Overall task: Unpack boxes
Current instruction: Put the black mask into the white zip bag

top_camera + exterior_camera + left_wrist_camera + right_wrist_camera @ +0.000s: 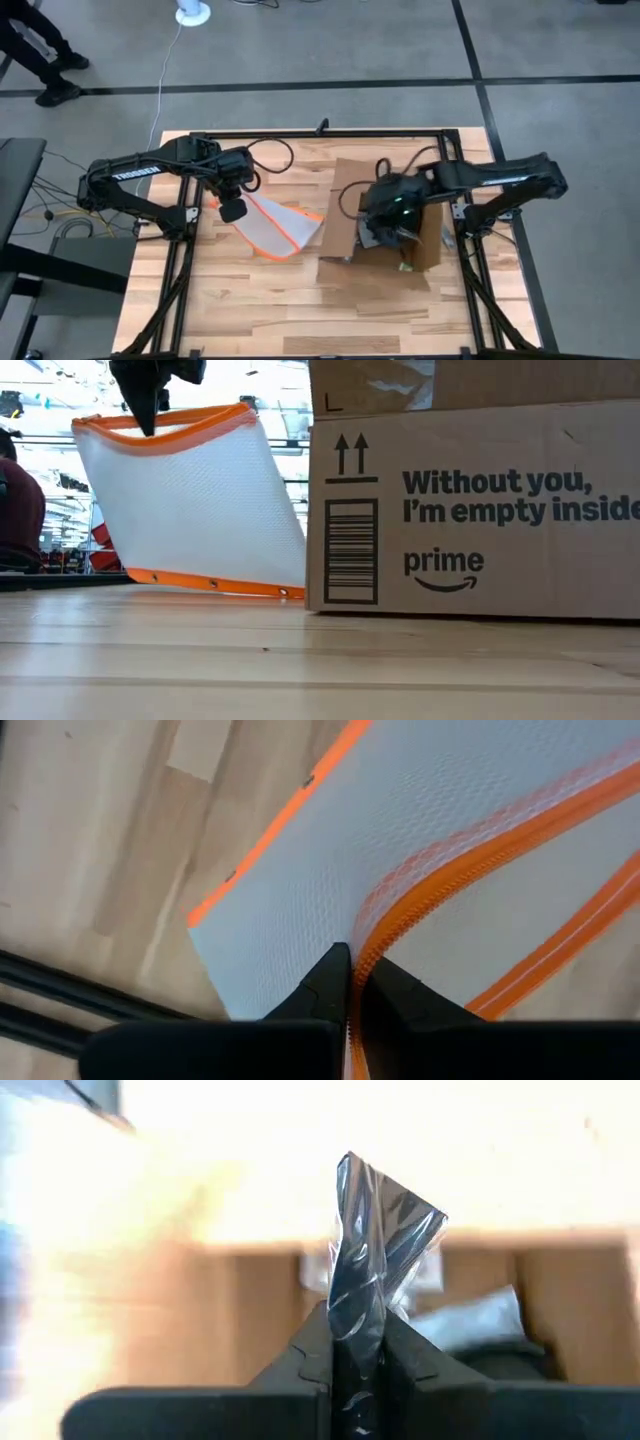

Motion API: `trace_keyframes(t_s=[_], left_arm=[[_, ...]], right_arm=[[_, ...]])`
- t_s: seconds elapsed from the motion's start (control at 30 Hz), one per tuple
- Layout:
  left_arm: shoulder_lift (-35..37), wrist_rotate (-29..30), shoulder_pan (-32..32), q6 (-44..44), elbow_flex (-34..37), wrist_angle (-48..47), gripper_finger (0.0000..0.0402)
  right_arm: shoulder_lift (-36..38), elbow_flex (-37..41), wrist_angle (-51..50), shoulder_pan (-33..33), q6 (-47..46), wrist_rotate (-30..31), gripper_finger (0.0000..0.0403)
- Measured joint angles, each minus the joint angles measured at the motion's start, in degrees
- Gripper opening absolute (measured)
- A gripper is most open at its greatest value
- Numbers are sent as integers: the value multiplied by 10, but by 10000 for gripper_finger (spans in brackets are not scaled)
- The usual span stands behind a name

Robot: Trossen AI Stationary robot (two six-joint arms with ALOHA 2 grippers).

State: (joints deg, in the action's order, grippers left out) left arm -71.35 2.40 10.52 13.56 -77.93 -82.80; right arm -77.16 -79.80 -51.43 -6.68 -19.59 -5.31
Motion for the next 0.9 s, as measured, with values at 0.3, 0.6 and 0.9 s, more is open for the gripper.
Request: trace_keyframes(t_s=[0.3, 0.6, 0.9], left_arm=[[0, -52, 0, 49, 0, 72, 0], [0, -52, 0, 35, 0, 71, 0], [0, -96, 0, -47, 0, 46, 0]], right_arm=[[-45, -16, 442, 6, 30, -11, 17], [-212, -66, 723, 9, 50, -11, 17], [-402, -221, 702, 11, 115, -7, 17]])
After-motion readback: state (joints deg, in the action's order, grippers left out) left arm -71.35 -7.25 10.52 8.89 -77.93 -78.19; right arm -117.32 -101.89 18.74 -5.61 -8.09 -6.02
